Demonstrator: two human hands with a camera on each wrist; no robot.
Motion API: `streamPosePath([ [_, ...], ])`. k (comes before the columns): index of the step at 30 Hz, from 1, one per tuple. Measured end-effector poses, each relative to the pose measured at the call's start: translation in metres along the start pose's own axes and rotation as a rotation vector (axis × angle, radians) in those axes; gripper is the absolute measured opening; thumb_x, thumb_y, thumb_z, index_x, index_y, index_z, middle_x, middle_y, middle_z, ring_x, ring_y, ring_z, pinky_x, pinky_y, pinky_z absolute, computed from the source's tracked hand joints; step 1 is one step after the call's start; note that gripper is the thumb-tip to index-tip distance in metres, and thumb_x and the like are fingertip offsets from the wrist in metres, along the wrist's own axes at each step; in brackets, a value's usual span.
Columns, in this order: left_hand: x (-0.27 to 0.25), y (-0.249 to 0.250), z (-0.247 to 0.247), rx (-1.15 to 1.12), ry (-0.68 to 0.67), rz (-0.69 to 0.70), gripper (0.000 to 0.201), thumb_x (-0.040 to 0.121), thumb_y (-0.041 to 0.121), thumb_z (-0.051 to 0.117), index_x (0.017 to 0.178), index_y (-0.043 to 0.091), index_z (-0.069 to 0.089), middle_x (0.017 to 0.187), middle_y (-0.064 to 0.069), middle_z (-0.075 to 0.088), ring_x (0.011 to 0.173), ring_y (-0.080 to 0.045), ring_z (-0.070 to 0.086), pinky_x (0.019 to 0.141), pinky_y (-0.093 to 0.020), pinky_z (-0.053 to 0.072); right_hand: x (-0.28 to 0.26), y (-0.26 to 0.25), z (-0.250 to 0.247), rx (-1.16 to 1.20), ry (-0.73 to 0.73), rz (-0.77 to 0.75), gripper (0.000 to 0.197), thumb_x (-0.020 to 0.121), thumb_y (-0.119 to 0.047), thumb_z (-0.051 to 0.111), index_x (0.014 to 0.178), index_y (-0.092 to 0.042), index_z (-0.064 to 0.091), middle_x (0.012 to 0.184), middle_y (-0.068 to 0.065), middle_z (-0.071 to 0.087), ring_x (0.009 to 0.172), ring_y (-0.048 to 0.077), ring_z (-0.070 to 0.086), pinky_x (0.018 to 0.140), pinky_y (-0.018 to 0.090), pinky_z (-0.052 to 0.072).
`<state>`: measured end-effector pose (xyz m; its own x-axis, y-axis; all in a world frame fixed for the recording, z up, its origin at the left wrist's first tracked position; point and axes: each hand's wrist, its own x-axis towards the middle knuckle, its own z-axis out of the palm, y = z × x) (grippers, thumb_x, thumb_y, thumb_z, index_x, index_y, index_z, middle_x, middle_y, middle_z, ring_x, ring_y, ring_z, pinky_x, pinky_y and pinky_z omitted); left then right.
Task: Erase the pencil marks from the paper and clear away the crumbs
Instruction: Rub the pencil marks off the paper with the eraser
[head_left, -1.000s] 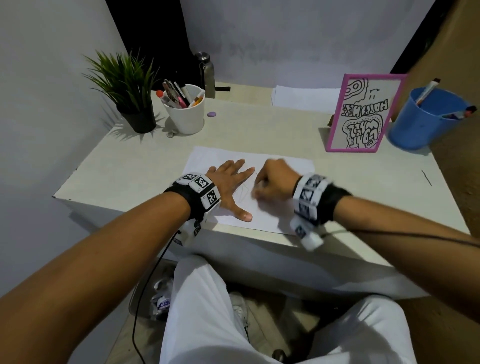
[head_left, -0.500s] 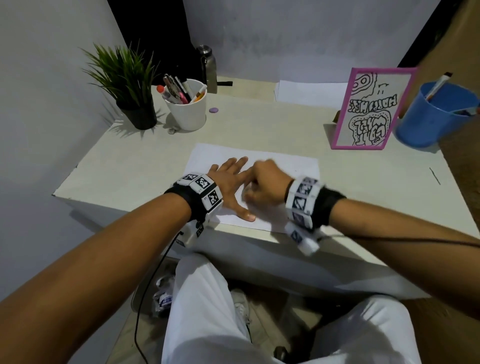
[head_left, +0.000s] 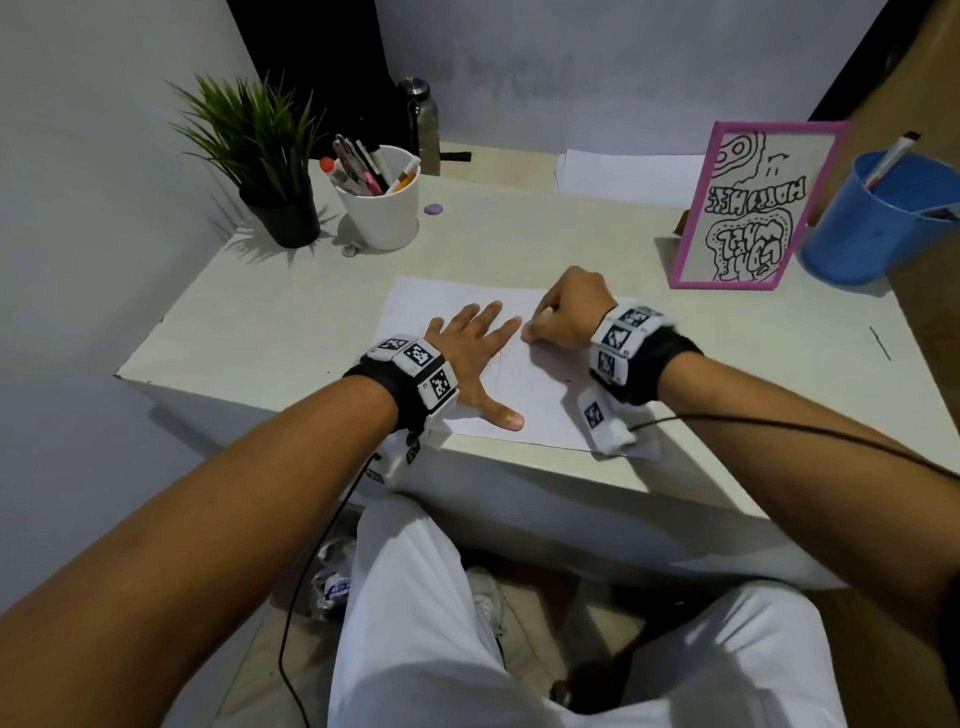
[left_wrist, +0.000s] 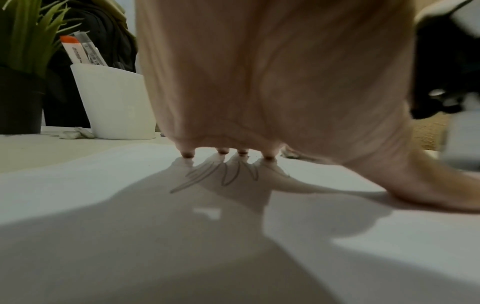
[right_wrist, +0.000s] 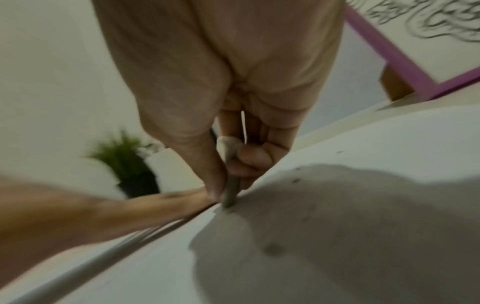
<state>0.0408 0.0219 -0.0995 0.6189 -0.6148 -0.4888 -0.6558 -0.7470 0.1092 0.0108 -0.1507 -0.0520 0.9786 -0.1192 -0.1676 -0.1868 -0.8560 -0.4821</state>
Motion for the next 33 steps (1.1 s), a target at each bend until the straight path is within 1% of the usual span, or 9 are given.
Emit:
streamPosePath([
  [3, 0.0, 0.001, 0.0, -0.01, 0.02, 0.009, 0.138, 0.053, 0.086, 0.065, 0.15, 0.036, -0.02, 0.16, 0.002, -0.025, 0.148, -0.026, -0.019, 0.116, -0.059, -0.002, -0.035, -0.017, 0.031, -0.064, -0.137, -0.158, 0.01, 0.071, -0.018, 0.067, 0.065, -0.012, 0.071, 0.063, 0.004, 0.065, 0.06, 0.02, 0.063, 0.056, 0.027, 0.054],
  [5, 0.0, 0.001, -0.001, -0.005, 0.018, 0.019, 0.138, 0.054, 0.085, 0.064, 0.151, 0.034, -0.02, 0.16, 0.002, -0.025, 0.148, -0.026, -0.019, 0.116, -0.059, -0.002, -0.043, -0.019, 0.026, -0.069, -0.228, -0.182, 0.012, 0.071, -0.022, 0.07, 0.062, -0.014, 0.071, 0.061, 0.0, 0.064, 0.057, 0.014, 0.059, 0.057, 0.026, 0.054],
  [8, 0.0, 0.0, -0.002, -0.008, -0.009, 0.007, 0.141, 0.05, 0.091, 0.058, 0.149, 0.035, -0.024, 0.159, 0.004, -0.028, 0.147, -0.024, -0.021, 0.116, -0.058, -0.003, -0.002, -0.005, -0.003, -0.053, -0.058, -0.028, 0.022, 0.068, -0.027, 0.083, 0.079, -0.008, 0.081, 0.074, 0.006, 0.075, 0.07, 0.016, 0.069, 0.068, 0.029, 0.058],
  [10, -0.001, 0.0, -0.002, -0.019, -0.018, 0.0, 0.141, 0.05, 0.091, 0.059, 0.149, 0.035, -0.024, 0.158, 0.004, -0.029, 0.147, -0.024, -0.022, 0.116, -0.058, -0.004, 0.002, -0.004, 0.004, -0.04, 0.024, -0.02, 0.019, 0.072, -0.022, 0.078, 0.081, -0.006, 0.08, 0.076, 0.01, 0.075, 0.076, 0.021, 0.072, 0.068, 0.029, 0.058],
  [14, 0.001, 0.0, -0.001, -0.029, 0.012, 0.024, 0.14, 0.052, 0.086, 0.064, 0.152, 0.033, -0.019, 0.159, 0.003, -0.026, 0.148, -0.025, -0.02, 0.116, -0.058, -0.002, -0.042, -0.016, 0.031, -0.053, -0.19, -0.148, 0.008, 0.073, -0.019, 0.075, 0.073, -0.011, 0.077, 0.061, -0.002, 0.065, 0.057, 0.009, 0.061, 0.053, 0.019, 0.047],
  [19, -0.001, 0.0, -0.002, -0.025, -0.016, 0.003, 0.14, 0.05, 0.092, 0.058, 0.148, 0.035, -0.024, 0.158, 0.005, -0.029, 0.147, -0.024, -0.022, 0.117, -0.058, -0.004, 0.007, -0.004, 0.001, -0.024, 0.023, -0.007, 0.021, 0.071, -0.02, 0.08, 0.086, -0.006, 0.081, 0.079, 0.009, 0.075, 0.078, 0.02, 0.07, 0.068, 0.025, 0.053],
  [24, 0.001, -0.002, 0.0, -0.033, 0.018, 0.025, 0.14, 0.053, 0.083, 0.068, 0.15, 0.035, -0.02, 0.159, 0.003, -0.026, 0.148, -0.025, -0.02, 0.115, -0.058, -0.003, -0.037, -0.023, 0.033, -0.098, -0.207, -0.17, 0.015, 0.076, -0.016, 0.07, 0.084, -0.008, 0.078, 0.071, 0.004, 0.069, 0.068, 0.019, 0.062, 0.066, 0.024, 0.05],
  [28, 0.0, -0.001, 0.001, -0.042, -0.012, 0.011, 0.142, 0.046, 0.093, 0.058, 0.148, 0.037, -0.024, 0.158, 0.007, -0.03, 0.147, -0.022, -0.024, 0.116, -0.058, -0.006, 0.003, 0.002, 0.009, -0.045, -0.004, -0.036, 0.023, 0.071, -0.027, 0.081, 0.085, -0.008, 0.081, 0.079, 0.008, 0.076, 0.076, 0.018, 0.068, 0.068, 0.024, 0.051],
  [33, -0.002, -0.013, -0.006, -0.127, 0.018, 0.066, 0.141, 0.051, 0.085, 0.067, 0.153, 0.031, -0.013, 0.161, 0.006, -0.019, 0.149, -0.018, -0.015, 0.119, -0.051, -0.001, 0.005, 0.008, 0.017, -0.054, 0.015, -0.034, 0.018, 0.072, -0.022, 0.081, 0.083, -0.007, 0.081, 0.08, 0.009, 0.077, 0.083, 0.021, 0.071, 0.069, 0.024, 0.052],
])
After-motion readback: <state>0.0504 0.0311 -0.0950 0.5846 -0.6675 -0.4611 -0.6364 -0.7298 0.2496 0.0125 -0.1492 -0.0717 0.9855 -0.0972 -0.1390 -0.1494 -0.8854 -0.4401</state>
